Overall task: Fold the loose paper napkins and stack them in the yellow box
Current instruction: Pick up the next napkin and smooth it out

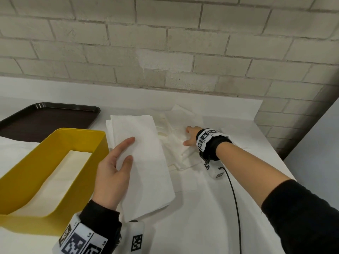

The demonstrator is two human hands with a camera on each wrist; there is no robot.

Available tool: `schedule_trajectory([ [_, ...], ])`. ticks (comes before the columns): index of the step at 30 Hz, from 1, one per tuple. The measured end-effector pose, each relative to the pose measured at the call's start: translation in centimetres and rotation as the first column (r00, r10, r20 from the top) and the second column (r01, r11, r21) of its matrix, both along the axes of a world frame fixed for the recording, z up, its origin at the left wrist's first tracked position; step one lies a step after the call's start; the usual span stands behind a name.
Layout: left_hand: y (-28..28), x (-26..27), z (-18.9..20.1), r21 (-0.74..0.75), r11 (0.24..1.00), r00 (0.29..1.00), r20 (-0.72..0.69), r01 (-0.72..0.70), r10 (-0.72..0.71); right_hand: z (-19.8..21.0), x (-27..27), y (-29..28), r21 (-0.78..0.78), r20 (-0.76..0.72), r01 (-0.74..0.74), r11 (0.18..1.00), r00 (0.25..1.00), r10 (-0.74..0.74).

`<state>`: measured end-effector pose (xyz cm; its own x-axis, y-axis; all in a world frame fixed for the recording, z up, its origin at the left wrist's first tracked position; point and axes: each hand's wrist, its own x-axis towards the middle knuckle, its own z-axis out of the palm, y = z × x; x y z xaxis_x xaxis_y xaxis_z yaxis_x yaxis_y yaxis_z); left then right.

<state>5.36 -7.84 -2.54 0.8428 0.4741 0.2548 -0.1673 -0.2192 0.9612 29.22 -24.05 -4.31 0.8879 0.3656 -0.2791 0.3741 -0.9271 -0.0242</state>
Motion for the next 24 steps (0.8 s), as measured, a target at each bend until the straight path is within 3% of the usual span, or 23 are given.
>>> schedule_trajectory([
  [7, 0.3, 0.2, -0.1, 0.001, 1.000, 1.000, 0.007, 0.010, -0.010, 0.3, -0.1, 0.8, 0.018, 0.068, 0.027, 0.999, 0.997, -0.028],
  [10, 0.3, 0.3, -0.3, 0.014, 1.000, 1.000, 0.010, 0.018, -0.018, 1.7, -0.5, 0.6, 0.223, 0.098, 0.077, 0.972, 0.990, -0.101],
  [14, 0.3, 0.4, -0.4, -0.002, 1.000, 1.000, 0.011, 0.022, -0.022, 4.4, -2.0, 0.2, 0.538, 0.157, 0.069, 0.840, 0.971, -0.180],
  [17, 0.3, 0.4, -0.3, -0.022, 1.000, 1.000, 0.021, 0.016, -0.016, 7.1, -3.5, -0.2, 0.748, 0.130, 0.013, 0.663, 0.978, -0.165],
  [21, -0.1, 0.4, 0.1, -0.043, 0.999, 0.999, 0.027, 0.032, -0.031, 10.6, -7.5, -0.9, 0.977, 0.008, -0.014, 0.212, 1.000, 0.029],
  [24, -0.7, 0.5, 0.3, -0.068, 0.996, 0.996, 0.062, 0.066, -0.062, 12.0, -10.0, -1.3, 0.994, -0.100, 0.110, -0.021, 0.960, 0.260],
])
